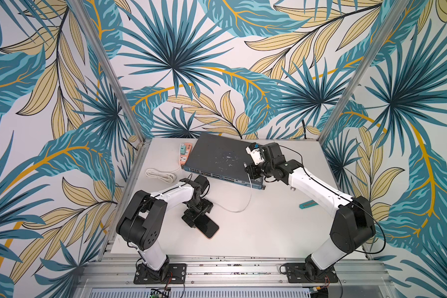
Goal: Plug the charging cable into the phone
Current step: Pick up the phone at the center of the board.
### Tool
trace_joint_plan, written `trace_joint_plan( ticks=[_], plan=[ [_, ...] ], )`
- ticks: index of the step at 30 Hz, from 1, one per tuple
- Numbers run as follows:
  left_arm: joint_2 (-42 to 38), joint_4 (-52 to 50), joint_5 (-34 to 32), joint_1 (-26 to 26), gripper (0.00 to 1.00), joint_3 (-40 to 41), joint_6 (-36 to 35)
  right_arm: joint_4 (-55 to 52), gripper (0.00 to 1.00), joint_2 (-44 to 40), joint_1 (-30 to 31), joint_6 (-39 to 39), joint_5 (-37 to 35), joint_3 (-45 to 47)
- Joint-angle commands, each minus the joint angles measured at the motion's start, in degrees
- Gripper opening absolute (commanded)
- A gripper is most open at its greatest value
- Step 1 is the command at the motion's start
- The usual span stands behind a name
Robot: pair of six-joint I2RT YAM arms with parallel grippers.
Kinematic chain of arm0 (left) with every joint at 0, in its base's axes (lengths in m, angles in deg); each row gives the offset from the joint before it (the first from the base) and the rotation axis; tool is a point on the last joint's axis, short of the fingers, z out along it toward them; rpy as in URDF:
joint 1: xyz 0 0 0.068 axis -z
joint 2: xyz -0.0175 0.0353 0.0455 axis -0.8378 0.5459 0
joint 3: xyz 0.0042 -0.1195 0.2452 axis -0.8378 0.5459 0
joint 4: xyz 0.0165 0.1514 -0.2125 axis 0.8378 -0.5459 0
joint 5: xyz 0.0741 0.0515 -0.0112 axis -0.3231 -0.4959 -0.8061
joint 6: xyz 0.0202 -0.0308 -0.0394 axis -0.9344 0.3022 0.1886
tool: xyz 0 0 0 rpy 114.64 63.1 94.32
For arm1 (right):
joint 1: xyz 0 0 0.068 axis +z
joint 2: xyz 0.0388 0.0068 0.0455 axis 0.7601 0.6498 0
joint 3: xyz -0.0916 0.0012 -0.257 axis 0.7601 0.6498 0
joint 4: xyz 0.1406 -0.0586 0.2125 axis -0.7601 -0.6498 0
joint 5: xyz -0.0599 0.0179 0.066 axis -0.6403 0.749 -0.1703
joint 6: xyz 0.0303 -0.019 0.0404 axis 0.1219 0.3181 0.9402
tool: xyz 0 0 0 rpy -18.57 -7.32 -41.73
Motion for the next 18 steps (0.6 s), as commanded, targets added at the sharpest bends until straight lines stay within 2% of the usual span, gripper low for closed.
trace_joint_plan(
  ticks=[1, 12, 18],
  plan=[
    [2.57, -0.99, -1.75, -0.32, 0.95, 0.07, -0.46, 0.73, 0.00, 0.79, -0.24, -0.08, 0.44, 0.66],
    [3.25, -3.25, -4.32, -1.39, 0.95, -0.83, -0.50, 0.91, 0.00, 0.88, -0.50, 0.00, 1.22, 0.71],
    [3.54, -3.12, -4.42, -1.64, 0.81, -0.35, -1.40, 0.99, 0.00, 0.88, -0.77, 0.04, 1.18, 0.73]
  ],
)
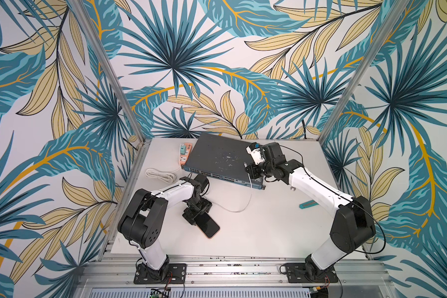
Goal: Plug the charging cable into the phone
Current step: Pick up the phone at the center of the board.
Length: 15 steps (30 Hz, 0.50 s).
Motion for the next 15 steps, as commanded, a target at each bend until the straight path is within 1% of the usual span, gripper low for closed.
trace_joint_plan(
  ticks=[1, 6, 7, 8, 9, 13, 15],
  plan=[
    [2.50, -1.74, -3.59, -0.51, 0.78, 1.31, -0.25, 0.99, 0.00, 0.86, -0.35, 0.11, 0.67, 0.67],
    [1.84, -0.88, -3.55, -0.49, 0.61, 3.32, -0.34, 0.86, 0.00, 0.64, -0.85, 0.18, 0.77, 0.70],
    [1.62, -0.68, -3.68, -0.48, 0.58, 3.69, -0.34, 0.86, 0.00, 0.61, -0.94, 0.18, 0.77, 0.68],
    [1.36, -0.57, -3.76, -0.53, 0.58, 3.93, -0.42, 0.90, 0.00, 0.60, -0.95, 0.18, 0.77, 0.74],
    [1.06, -0.45, -3.84, -0.49, 0.52, 4.04, -0.61, 0.88, 0.00, 0.55, -0.93, 0.14, 0.69, 0.71],
    [-1.26, -0.36, -4.43, -1.15, 0.17, 3.22, -2.42, 0.81, 0.00, 0.42, -1.03, 0.01, 0.77, 0.52],
    [-2.97, 0.99, -3.75, -1.97, 0.06, 3.26, -3.38, 0.73, 0.00, 0.29, -0.98, -0.08, 0.70, 0.52]
  ],
)
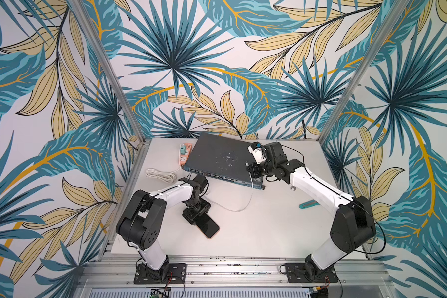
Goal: Plug the charging cable into the phone
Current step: Pick up the phone at the center of the board.
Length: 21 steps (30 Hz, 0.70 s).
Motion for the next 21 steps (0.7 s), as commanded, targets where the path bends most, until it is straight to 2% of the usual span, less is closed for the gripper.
trace_joint_plan(
  ticks=[1, 12, 21],
  plan=[
    [-2.25, 0.22, -2.86, -1.90, 0.00, 1.67, -2.32, 0.72, 0.00, 0.22, -0.20, -0.13, 0.49, 0.48],
    [-7.12, 1.00, 2.33, -8.88, 0.00, -0.29, -6.58, -2.53, 0.00, 1.31, 0.20, -1.12, 1.15, -3.27],
    [-6.83, 4.21, 9.25, -15.42, 0.00, -1.71, -8.55, -5.55, 0.00, 3.15, 3.07, -3.62, -2.00, -7.17]
  ],
)
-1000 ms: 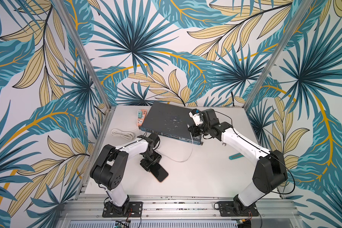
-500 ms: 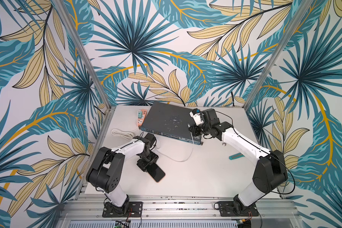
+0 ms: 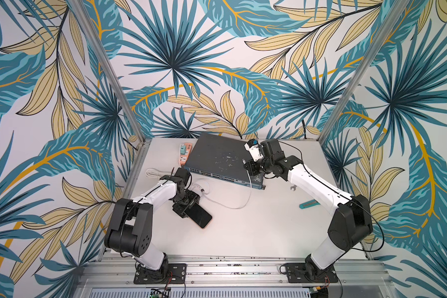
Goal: Plug the charging cable into the phone
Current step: Pick up the phone at the center of the board.
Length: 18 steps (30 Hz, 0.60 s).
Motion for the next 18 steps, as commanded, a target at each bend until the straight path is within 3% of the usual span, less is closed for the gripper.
trace_joint_plan(
  ticks=[1, 11, 18],
  plan=[
    [-1.09, 1.65, 4.39, -2.94, 0.00, -2.51, -1.73, -2.27, 0.00, 1.18, 1.56, -2.06, -1.13, -1.94],
    [0.35, -1.29, 9.50, -10.85, 0.00, -12.00, -1.52, -11.82, 0.00, 6.38, 7.30, -11.73, -8.60, -10.05],
    [2.32, -4.58, 9.81, -12.36, 0.00, -18.11, -2.50, -15.47, 0.00, 9.59, 12.14, -17.12, -12.06, -13.51]
  ],
)
